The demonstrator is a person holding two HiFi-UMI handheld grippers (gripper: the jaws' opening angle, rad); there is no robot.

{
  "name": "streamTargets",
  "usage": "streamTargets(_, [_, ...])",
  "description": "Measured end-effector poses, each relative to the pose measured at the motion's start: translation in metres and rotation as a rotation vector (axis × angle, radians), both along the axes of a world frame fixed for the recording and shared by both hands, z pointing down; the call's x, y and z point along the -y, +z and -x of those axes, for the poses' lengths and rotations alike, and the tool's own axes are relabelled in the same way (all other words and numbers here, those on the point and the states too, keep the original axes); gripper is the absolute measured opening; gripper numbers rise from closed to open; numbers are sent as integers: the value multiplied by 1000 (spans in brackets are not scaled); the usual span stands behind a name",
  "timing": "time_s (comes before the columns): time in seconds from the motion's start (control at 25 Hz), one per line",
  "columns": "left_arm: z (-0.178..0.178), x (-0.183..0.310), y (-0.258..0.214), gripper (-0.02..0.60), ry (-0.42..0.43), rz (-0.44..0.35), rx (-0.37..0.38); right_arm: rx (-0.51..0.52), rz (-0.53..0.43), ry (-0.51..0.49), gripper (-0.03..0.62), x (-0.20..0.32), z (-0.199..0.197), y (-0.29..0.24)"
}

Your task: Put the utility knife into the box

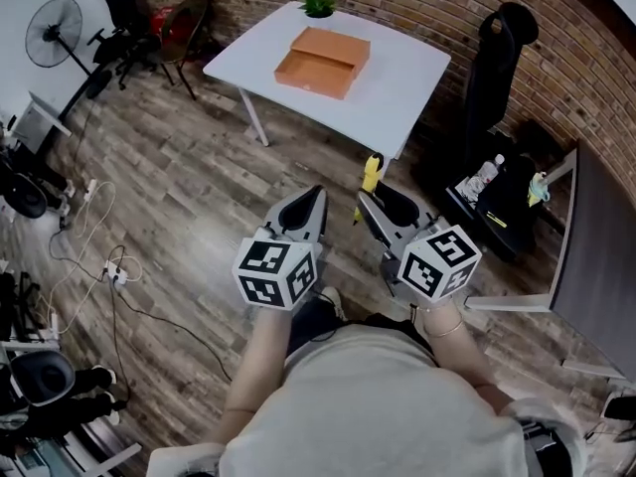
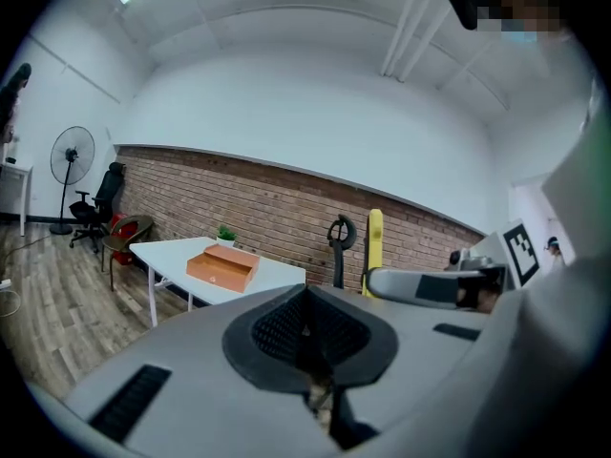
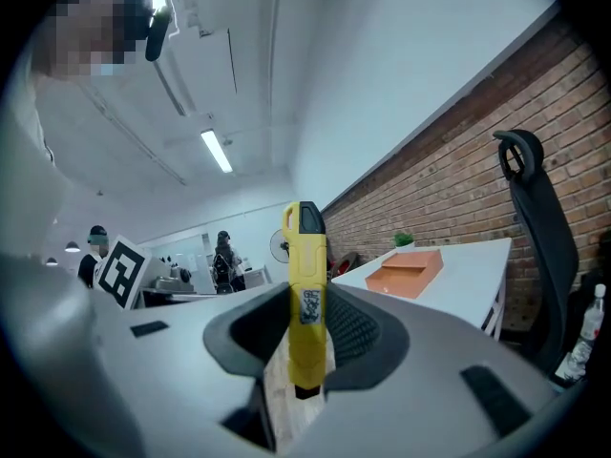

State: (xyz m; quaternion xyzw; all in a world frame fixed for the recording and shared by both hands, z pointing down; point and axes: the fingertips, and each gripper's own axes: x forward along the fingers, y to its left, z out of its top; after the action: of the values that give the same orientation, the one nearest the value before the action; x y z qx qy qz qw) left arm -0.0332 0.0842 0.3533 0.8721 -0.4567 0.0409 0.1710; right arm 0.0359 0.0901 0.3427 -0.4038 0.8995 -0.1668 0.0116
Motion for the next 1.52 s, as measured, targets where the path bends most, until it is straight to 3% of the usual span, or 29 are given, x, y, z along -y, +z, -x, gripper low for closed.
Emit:
streamTargets(0.36, [18, 61, 3, 6, 71, 19, 2, 2, 18, 1, 112, 72, 31, -4])
streamTargets(0.8, [49, 146, 26, 6, 11, 56, 6, 8, 39, -48, 112, 163, 55, 15])
streamTargets(1.24, [70, 297, 27, 6, -76, 51, 16, 1, 29, -77, 112, 337, 57, 19])
streamTargets(1.52, [76, 382, 36, 6, -125, 65, 4, -105, 12, -121, 112, 439, 60, 26])
